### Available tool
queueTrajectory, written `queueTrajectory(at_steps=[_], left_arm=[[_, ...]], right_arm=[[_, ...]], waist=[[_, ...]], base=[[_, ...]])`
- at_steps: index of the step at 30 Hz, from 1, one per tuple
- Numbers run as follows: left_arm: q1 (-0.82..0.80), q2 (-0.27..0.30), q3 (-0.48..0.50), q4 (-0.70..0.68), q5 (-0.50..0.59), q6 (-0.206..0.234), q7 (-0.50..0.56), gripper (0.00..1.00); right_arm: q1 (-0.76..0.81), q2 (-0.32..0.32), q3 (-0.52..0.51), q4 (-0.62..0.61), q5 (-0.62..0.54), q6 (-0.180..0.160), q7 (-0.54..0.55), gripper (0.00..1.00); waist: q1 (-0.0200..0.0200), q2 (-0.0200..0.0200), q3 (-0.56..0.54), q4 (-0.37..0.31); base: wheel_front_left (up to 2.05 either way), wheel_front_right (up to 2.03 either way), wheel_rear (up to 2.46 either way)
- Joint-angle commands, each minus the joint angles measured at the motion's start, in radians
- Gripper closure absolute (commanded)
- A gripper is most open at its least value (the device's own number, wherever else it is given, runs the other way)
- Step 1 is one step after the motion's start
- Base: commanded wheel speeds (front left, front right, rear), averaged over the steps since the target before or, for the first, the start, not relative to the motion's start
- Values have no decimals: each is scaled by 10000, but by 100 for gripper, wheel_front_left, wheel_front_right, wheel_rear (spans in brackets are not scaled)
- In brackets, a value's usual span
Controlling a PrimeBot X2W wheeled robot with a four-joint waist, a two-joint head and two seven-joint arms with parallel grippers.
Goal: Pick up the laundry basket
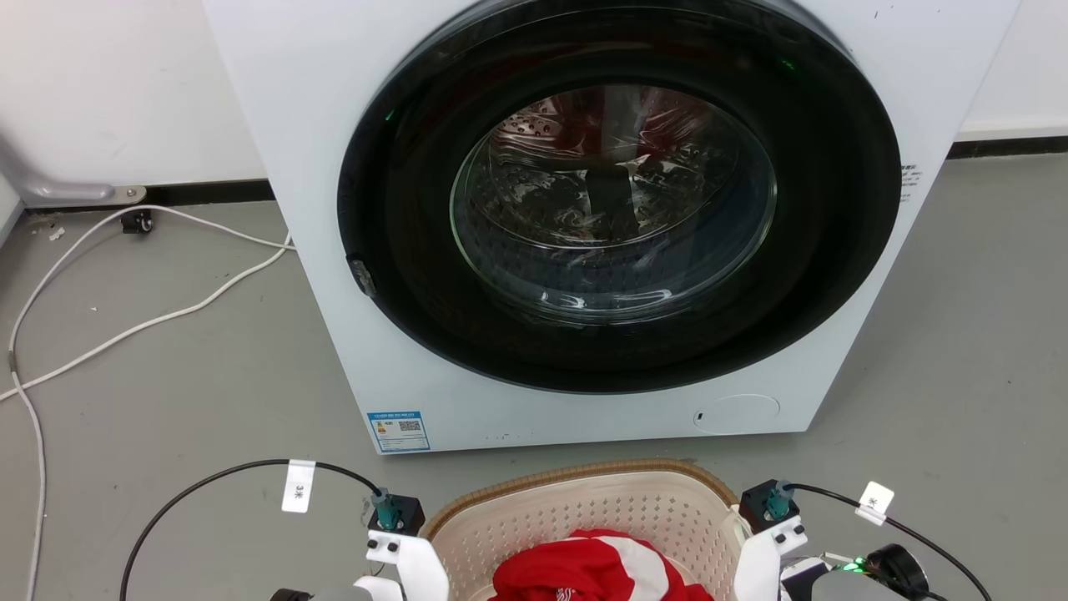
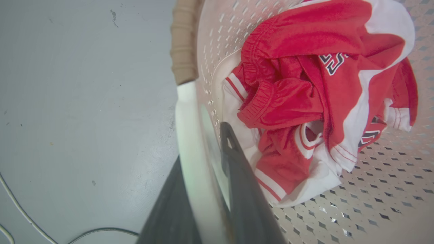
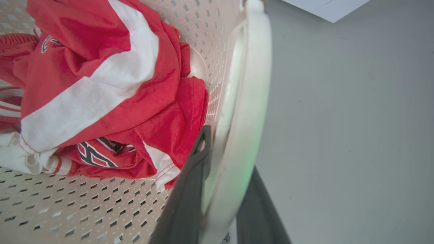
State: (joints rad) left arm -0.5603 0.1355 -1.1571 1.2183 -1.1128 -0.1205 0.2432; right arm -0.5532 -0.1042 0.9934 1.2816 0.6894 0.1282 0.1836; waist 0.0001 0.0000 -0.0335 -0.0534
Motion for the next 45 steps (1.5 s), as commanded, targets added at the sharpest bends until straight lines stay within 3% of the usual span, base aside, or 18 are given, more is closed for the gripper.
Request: queueTrajectory(at_steps=[1, 45], left_arm=[[-250, -132, -56, -129, -33, -175, -105, 100], [-307, -16, -842, -190, -773, -166, -139, 100]], right_arm=[[-114, 87, 108, -32, 17, 46, -51, 100], [-185, 37, 942, 44, 895, 47, -130, 100]], waist=[[-1, 0, 4, 2], [-1, 0, 40, -72]], base=[[0, 0, 0], [0, 0, 0]])
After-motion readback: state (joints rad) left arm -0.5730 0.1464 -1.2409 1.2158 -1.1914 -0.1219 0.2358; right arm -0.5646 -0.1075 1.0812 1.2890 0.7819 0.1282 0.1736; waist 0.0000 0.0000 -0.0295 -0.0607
